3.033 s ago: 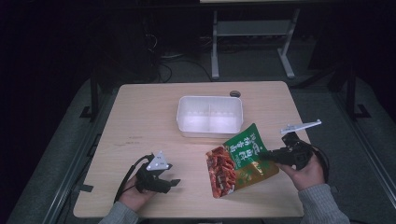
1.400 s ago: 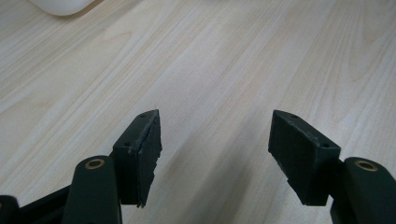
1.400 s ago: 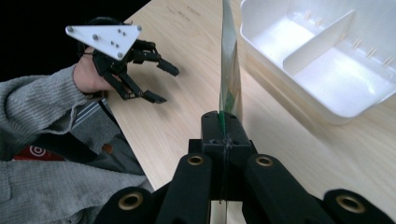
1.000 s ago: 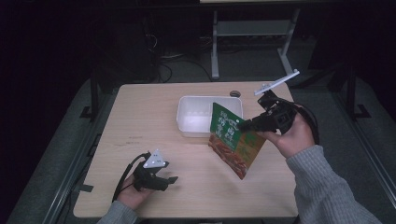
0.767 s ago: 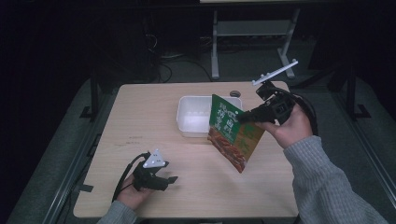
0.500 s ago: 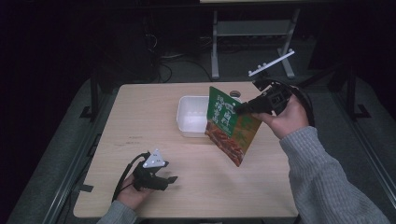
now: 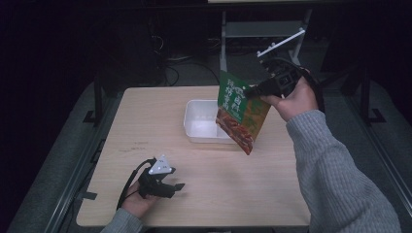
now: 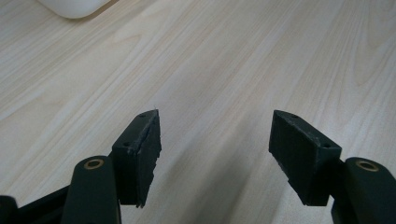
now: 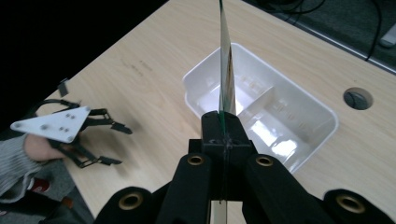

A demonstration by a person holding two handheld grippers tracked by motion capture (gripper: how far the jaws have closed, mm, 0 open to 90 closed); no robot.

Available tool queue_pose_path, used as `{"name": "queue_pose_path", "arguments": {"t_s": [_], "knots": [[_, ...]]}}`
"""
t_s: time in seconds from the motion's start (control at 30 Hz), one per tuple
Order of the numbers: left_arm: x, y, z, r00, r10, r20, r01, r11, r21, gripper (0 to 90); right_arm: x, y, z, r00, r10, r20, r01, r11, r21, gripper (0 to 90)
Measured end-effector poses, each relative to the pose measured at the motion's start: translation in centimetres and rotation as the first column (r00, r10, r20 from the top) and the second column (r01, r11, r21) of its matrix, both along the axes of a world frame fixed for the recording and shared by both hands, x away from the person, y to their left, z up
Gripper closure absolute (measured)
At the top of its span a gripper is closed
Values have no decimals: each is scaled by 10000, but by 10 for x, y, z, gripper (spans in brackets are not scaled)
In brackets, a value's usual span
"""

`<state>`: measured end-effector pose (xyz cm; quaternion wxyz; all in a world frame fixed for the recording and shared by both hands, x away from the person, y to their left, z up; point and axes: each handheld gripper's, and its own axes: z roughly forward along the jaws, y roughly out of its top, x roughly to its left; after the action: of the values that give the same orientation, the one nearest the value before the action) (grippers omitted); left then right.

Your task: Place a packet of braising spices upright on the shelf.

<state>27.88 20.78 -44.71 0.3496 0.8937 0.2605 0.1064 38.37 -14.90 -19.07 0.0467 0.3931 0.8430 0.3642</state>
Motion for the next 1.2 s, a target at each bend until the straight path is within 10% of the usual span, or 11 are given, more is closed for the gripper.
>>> {"name": "queue_pose_path", "arguments": {"t_s": [1.2], "knots": [[2,3,2,10000,71,51,-69,9997,-238,333,79,17,-30,9845,-1686,474,1724,9805,-945,900]]}}
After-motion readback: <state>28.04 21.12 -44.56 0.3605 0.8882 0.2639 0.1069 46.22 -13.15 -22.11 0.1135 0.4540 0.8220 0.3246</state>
